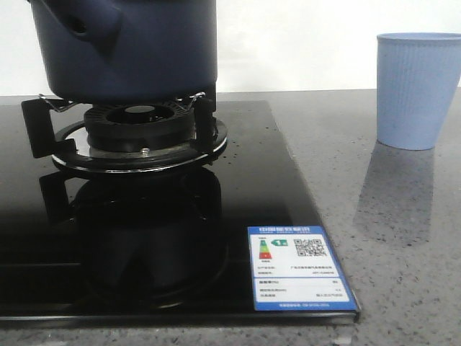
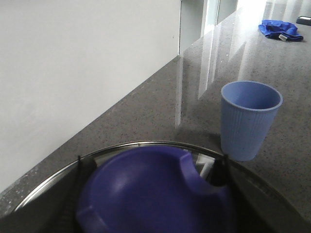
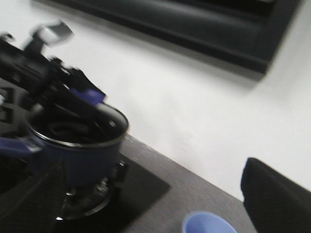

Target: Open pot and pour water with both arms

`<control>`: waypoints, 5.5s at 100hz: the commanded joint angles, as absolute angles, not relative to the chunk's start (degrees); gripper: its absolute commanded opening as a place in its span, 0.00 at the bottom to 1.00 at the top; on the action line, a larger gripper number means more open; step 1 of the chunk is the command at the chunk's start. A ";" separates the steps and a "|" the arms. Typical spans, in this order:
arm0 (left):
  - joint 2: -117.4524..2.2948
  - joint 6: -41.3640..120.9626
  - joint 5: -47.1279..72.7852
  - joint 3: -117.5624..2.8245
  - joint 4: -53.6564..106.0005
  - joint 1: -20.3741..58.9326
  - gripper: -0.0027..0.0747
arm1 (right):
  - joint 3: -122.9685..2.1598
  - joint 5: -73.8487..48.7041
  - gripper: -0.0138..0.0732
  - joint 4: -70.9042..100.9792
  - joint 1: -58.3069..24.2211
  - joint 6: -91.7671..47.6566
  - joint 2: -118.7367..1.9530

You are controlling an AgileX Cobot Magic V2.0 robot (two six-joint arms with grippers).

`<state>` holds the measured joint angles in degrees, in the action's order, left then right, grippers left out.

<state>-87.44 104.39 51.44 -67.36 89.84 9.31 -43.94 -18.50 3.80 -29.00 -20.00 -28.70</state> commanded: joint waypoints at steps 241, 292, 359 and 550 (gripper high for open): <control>-70.28 100.96 56.84 -74.99 99.00 9.61 0.39 | -27.83 48.47 0.73 9.71 -15.97 -9.27 -79.97; -65.44 94.97 50.50 -74.99 99.00 9.61 0.39 | -38.57 34.66 0.40 -3.95 -16.09 -9.27 -69.16; -60.00 90.50 44.83 -74.99 98.10 9.61 0.39 | -76.56 8.00 0.40 -33.07 -35.41 -9.37 -84.11; -60.00 90.50 44.83 -74.99 97.25 9.61 0.39 | -88.69 -2.46 0.40 -104.97 -38.54 -16.18 -93.92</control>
